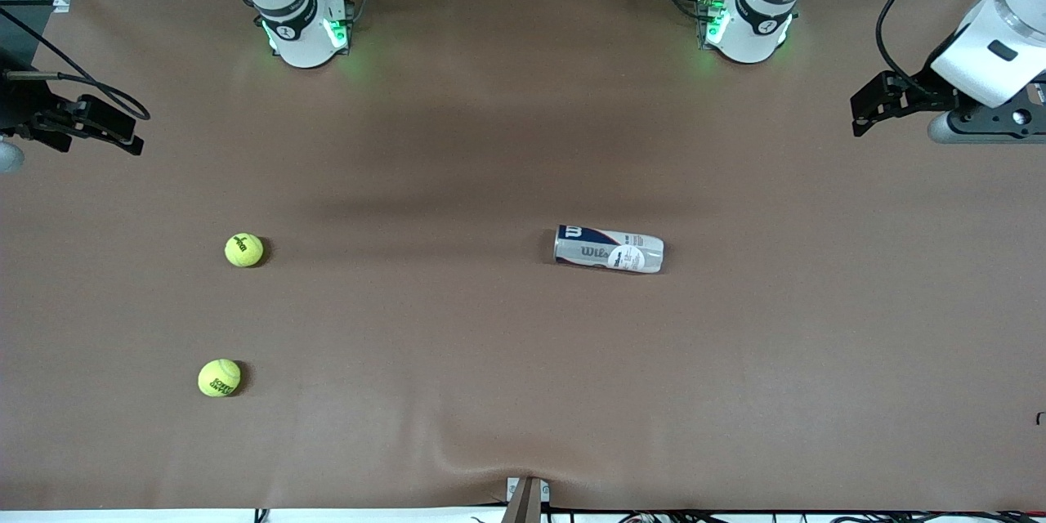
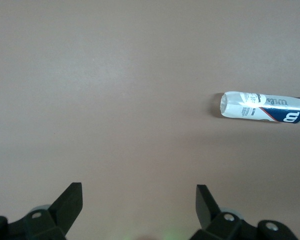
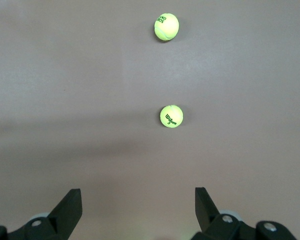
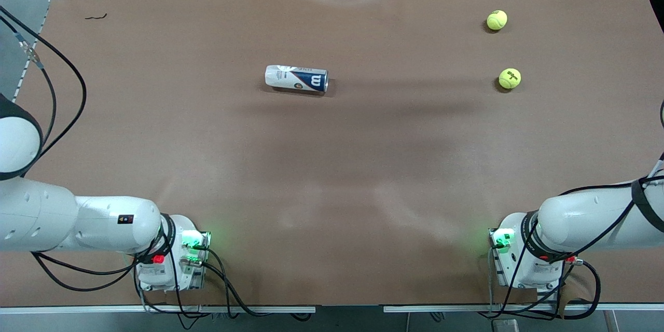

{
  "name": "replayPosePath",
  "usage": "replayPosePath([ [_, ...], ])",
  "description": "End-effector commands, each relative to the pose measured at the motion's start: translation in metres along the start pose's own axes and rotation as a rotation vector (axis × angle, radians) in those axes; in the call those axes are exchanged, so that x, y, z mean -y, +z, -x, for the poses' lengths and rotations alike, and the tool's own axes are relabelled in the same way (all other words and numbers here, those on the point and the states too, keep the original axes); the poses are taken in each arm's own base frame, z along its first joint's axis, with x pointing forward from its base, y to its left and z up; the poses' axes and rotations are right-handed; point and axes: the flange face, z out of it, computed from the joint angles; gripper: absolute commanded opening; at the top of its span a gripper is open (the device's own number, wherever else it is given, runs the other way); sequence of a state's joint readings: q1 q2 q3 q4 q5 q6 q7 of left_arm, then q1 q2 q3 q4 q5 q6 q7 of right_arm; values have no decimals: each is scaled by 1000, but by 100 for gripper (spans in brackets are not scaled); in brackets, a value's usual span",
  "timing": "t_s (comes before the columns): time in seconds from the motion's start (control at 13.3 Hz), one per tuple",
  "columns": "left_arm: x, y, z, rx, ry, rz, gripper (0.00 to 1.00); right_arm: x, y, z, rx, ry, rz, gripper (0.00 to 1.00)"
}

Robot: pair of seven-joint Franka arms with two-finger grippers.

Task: Insert tennis ball vertically with right arm
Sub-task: 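Move the left gripper toward the clear Wilson tube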

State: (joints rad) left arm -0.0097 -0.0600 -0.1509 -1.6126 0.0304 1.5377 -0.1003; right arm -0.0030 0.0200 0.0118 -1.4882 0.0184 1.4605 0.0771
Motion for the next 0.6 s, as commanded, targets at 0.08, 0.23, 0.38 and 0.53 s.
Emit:
replayPosePath([
  [0.08,-15,8,2,18,29,-12,100,-3,-1,1,-2,-7,10,100],
  [0.23,-21,17,3,36,49,-15,100,-3,-1,1,-1,-7,11,100],
  [0.38,-31,21,6,46,70,-19,100,-3,-1,1,-2,-7,10,100],
  [0.53,-38,21,7,45,82,-20,100,-3,-1,1,-2,-7,10,100],
])
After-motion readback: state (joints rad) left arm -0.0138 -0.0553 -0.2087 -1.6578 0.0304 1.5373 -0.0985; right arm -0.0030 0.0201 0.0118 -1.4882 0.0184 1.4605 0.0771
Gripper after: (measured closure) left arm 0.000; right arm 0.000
